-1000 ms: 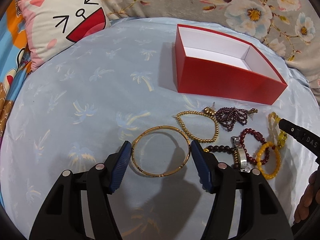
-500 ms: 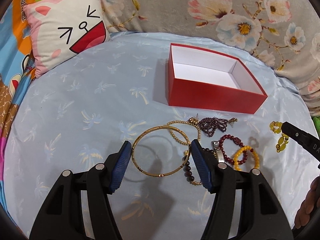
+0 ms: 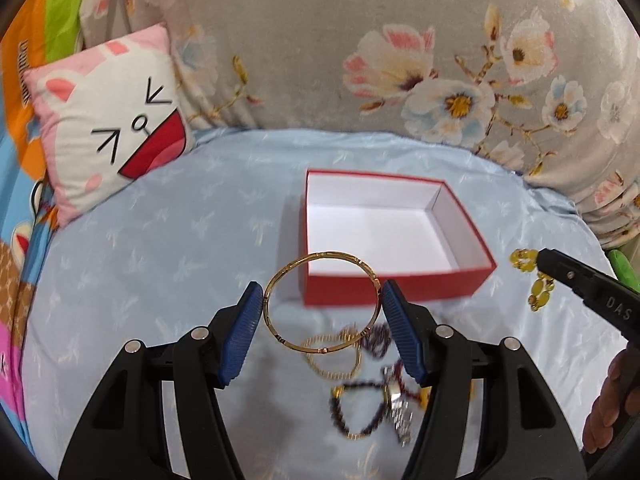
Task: Organize jewelry
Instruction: 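Carry the gold bangle in the left tool while the right tool carries the yellow bracelet into the red box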
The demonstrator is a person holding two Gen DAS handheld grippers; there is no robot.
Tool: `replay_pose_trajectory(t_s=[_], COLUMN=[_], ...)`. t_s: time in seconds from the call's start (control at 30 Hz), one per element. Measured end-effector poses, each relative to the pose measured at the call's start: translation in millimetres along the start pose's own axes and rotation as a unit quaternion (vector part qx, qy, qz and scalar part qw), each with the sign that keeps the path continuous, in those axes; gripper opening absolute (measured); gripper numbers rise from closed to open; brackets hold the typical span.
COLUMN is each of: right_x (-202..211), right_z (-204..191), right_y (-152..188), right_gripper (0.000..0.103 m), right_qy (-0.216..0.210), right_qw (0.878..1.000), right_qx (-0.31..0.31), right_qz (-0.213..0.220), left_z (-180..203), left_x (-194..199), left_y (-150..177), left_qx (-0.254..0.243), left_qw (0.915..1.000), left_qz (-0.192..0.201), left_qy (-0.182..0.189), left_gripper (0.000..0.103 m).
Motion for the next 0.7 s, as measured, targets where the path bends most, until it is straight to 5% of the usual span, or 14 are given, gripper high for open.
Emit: replay_pose_trajectory(t_s=[0.27,0.7], right_x=[-57,-160], right_z=[-11,-14], right_y=[-53,-89], right_gripper=[0.017,0.017], right_qy=[0.001,0.025], right_qw=[1.000,0.999], right_qx=[0.003,0.011], right_qz=[-0.010,-0.040], left_z=[-4,3], left_x=[-65,-172], left_y=[-57,-77], left_qx=[-0.012,-0.014], left_qw=[0.9999,0.9989], left_qz=[0.000,-0.043], left_qy=[0.003,0.011], left_gripper=[0.059,0.059])
Point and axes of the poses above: each gripper's, at about its wrist camera, not at the fingertips, and x roughly against the way its jaws point, z to its right, y to its underside, the point moved 8 cm from there along -x, roughly the way its jaws point, and after that the axes turned 14 degrees about -x, right-handed, at the moved point
